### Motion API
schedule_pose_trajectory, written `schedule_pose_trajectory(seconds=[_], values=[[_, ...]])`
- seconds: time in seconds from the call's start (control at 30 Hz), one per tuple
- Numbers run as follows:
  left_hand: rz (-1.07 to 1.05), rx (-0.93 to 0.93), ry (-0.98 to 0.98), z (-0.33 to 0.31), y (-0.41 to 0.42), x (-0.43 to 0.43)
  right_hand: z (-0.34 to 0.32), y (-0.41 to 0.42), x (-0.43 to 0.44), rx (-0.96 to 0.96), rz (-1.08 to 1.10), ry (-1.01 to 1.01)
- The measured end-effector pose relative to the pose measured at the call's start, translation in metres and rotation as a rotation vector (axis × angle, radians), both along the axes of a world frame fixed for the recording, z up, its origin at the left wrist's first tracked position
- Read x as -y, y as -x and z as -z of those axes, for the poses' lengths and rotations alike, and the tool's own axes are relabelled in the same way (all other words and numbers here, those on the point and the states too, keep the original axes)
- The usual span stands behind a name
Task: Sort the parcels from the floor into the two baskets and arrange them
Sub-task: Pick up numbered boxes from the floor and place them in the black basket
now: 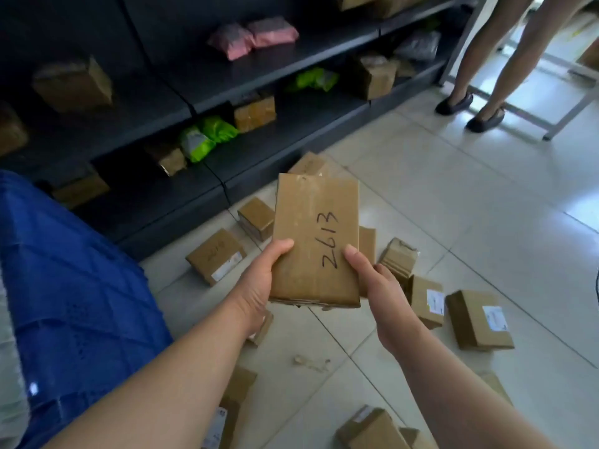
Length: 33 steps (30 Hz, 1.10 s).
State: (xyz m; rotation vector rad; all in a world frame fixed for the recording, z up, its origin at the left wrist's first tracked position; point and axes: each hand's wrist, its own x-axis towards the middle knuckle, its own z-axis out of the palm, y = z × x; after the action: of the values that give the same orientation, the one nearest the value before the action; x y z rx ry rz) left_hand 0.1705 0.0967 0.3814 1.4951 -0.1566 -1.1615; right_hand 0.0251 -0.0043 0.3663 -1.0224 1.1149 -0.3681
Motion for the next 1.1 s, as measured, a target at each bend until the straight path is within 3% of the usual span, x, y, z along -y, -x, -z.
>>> schedule_pose_trajectory(seconds=[0.33, 0.53, 0.8, 1.1], values=[[-0.19, 0.107, 0.196, -0.303, 0.007, -0.092, -0.301, -0.031, -0.05, 0.03, -0.268, 0.221], [-0.338, 0.236, 0.184, -0.428, 0.021, -0.188, -0.425, -0.049, -0.121, 0.011, -0.437, 0.254], [-0.53, 0.377, 0.178, -0.523, 0.015, -0.355, -0.522, -0.099, -0.276, 0.152, -0.667, 0.333], [-0.74, 0.402, 0.059, -0.544, -0.01, -0.591, -0.536, -0.171, -0.509, 0.207, -0.907, 0.214]])
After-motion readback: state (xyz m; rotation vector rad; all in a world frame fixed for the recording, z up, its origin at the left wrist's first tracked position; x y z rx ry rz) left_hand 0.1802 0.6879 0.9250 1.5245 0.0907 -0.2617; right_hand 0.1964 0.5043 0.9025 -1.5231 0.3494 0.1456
